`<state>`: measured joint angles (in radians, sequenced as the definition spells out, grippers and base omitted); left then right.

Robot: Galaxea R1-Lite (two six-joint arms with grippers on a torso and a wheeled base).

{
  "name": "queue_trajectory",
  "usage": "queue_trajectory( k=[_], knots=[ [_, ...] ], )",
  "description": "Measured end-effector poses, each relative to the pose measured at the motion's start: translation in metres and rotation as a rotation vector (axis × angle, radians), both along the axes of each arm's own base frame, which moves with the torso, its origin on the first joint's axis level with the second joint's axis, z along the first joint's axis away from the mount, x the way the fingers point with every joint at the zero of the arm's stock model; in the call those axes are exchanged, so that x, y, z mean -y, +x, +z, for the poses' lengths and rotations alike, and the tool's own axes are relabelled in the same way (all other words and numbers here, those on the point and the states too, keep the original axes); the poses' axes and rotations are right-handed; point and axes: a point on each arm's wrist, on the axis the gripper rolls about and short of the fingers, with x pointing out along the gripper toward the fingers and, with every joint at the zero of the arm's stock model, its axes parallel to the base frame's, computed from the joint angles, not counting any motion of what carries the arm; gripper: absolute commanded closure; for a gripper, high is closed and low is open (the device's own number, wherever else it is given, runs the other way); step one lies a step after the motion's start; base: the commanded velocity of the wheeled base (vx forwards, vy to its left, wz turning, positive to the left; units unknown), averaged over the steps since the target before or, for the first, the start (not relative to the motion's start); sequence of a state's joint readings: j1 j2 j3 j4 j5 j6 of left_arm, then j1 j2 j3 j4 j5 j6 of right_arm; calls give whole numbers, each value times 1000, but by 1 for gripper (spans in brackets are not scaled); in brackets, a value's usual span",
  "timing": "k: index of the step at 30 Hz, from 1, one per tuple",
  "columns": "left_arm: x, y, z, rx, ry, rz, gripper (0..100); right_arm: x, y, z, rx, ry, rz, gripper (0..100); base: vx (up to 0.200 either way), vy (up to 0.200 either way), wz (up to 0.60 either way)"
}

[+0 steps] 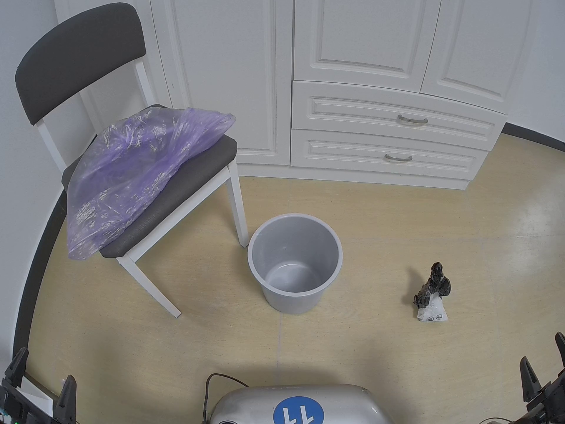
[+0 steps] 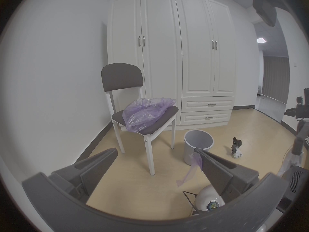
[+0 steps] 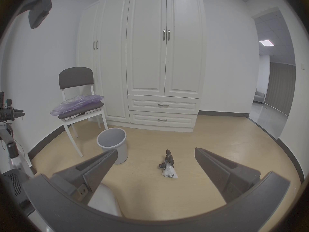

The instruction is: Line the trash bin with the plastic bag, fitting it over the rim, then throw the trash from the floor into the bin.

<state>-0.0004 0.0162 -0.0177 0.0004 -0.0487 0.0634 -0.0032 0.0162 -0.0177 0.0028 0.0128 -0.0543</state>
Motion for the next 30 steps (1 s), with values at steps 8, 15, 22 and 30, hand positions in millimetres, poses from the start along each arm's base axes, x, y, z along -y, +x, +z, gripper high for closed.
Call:
queue_trajectory(
  k=[8, 15, 22, 30],
  knots=[
    [-1, 0, 0, -5, -82, 34, 0, 0, 0, 2, 15, 33, 2, 0, 0, 0, 0],
    [-1, 0, 0, -2, -96, 51, 0, 0, -10, 32, 134, 190, 18, 0, 0, 0, 0],
    [0, -4, 20, 117, -75, 3, 0, 0, -15, 49, 153, 103, 30, 0, 0, 0, 0],
    [0, -7, 59, 108, 37, -32, 0, 0, -4, 45, 39, -161, 85, 0, 0, 0, 0]
  ],
)
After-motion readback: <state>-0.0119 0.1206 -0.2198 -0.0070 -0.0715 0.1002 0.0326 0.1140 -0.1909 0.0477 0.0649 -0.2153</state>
